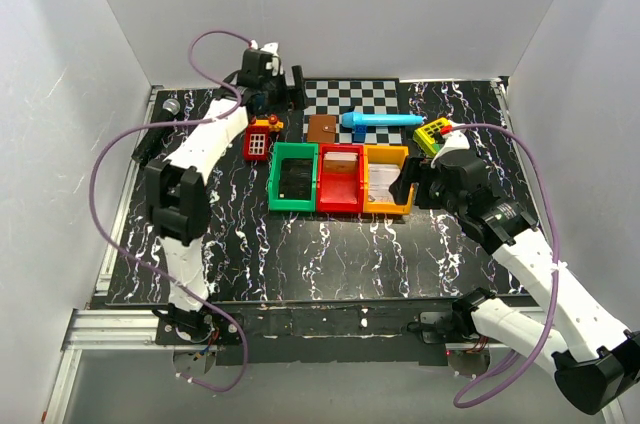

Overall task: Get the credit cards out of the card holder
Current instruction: Pick up the card holder from the center of the board.

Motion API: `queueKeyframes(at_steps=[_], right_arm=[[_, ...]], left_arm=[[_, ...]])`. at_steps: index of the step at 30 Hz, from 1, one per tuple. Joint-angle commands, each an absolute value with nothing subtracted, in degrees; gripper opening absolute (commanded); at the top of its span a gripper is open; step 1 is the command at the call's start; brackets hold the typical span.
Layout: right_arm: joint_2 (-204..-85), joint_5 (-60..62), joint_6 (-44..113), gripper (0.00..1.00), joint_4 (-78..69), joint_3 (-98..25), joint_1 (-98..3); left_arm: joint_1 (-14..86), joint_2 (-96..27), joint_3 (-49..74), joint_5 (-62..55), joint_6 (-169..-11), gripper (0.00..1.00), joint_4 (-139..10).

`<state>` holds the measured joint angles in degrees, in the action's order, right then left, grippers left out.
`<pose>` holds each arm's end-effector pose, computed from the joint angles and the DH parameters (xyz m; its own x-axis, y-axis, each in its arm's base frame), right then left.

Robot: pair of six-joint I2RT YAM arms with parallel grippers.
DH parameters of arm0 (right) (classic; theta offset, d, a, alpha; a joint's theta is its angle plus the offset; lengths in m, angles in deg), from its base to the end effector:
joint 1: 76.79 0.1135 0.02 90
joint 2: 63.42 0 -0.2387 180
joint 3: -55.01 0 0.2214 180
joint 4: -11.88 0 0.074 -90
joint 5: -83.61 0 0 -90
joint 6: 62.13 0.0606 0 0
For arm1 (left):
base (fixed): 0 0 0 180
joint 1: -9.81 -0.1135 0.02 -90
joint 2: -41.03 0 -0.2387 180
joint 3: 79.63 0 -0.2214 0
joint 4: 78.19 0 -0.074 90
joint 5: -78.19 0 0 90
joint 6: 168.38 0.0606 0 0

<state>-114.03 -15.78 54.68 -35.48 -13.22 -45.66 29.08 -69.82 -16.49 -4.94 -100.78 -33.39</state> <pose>0.1726 0.0927 0.2986 -0.5543 0.1851 -0.8115 -0.1555 0.9348 0.3194 0.4032 -0.1487 0.2757 -0.7051 -0.1543 -0.6921 0.1589 0.9168 -0.3663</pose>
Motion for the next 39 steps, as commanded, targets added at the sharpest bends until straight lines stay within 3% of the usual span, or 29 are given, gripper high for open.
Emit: queueKeyframes(at_steps=[1,11,21,39], right_arm=[[-113.08,-14.57,55.38,0.89,-33.99,-13.36,-45.68],[-113.87,-13.07,54.85,0.89,-35.31,-13.88,-45.68],[-113.78,-11.67,54.94,0.89,-35.4,-12.48,-45.68],[-113.25,-10.43,55.47,0.89,-35.75,-11.95,-45.68]], left_arm=[[31.86,-79.53,-29.84,-13.98,-94.65,0.97,-25.49],[36.0,-91.5,-42.17,-19.88,-91.92,0.98,-23.97],[39.86,-94.76,-42.97,-28.33,-91.04,0.98,-27.58],[40.66,-98.45,-44.55,-28.95,-91.22,0.98,-27.93]])
